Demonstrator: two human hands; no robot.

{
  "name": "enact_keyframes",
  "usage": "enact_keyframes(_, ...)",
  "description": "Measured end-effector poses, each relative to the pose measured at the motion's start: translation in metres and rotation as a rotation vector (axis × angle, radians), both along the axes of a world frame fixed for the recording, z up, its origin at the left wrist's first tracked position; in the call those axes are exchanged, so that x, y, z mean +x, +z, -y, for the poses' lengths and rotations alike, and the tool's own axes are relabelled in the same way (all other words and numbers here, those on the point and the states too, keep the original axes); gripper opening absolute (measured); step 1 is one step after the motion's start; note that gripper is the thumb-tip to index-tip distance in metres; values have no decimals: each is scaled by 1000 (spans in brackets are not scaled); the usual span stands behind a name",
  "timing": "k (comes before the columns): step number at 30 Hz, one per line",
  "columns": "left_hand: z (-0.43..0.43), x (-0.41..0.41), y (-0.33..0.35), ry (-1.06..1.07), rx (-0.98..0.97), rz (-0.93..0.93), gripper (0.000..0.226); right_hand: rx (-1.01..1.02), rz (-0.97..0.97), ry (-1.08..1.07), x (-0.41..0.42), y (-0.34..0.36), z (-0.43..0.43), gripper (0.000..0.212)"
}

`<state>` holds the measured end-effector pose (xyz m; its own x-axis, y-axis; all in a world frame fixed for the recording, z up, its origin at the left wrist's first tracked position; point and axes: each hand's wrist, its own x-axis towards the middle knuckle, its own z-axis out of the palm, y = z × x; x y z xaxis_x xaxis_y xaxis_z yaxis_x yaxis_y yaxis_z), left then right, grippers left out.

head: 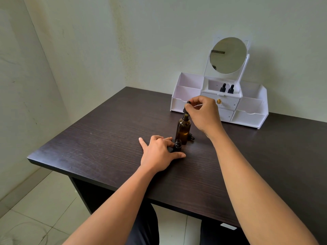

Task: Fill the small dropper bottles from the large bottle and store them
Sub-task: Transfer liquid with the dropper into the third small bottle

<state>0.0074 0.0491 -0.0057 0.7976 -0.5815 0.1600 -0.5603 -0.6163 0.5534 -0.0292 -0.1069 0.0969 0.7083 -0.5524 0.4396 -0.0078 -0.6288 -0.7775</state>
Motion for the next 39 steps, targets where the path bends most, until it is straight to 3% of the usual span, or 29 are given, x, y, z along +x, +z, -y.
enact_keyframes(15, 0, -2, 0, 3, -5, 0, 66, -73, 453, 65, -45, 53, -18, 9)
enact_keyframes(39, 1, -1, -1, 11, 4, 36, 65, 40, 391, 100, -63, -12, -34, 7)
